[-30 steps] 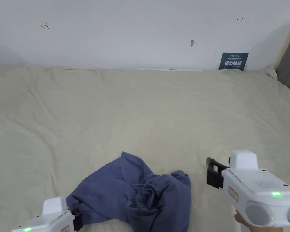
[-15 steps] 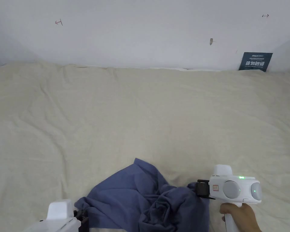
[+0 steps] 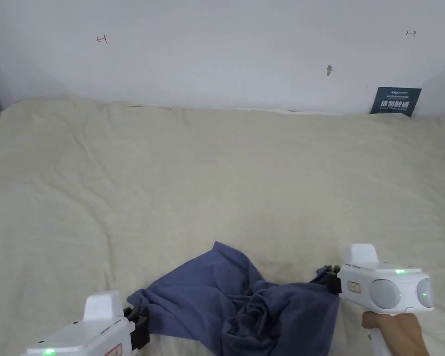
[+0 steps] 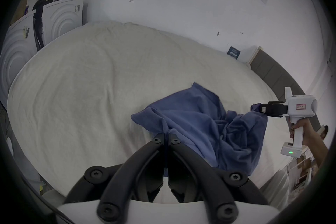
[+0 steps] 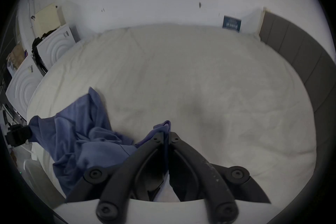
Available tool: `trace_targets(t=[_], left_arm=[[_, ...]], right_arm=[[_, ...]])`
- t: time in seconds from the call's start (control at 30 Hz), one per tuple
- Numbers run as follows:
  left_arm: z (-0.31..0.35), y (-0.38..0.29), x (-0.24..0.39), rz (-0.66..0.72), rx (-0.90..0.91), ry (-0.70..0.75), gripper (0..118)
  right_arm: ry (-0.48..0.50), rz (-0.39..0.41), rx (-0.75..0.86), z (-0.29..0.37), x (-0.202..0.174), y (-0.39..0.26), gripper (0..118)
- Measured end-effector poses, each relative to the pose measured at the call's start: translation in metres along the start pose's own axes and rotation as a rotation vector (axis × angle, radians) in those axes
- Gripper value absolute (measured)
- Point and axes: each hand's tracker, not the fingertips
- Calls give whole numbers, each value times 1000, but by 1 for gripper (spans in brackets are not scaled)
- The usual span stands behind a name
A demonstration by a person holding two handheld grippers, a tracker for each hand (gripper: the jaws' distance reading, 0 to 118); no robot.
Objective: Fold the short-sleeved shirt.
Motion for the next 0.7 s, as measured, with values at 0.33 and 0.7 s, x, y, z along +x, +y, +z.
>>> trace_targets(t=[0.33, 0.7], left_arm=[[44, 103, 10, -60, 207, -24, 3], [76, 299, 19, -117, 401, 78, 3]], right_arm=[[-66, 10, 319, 141, 29, 69, 5], [-204, 35, 552, 207, 67, 199, 5]])
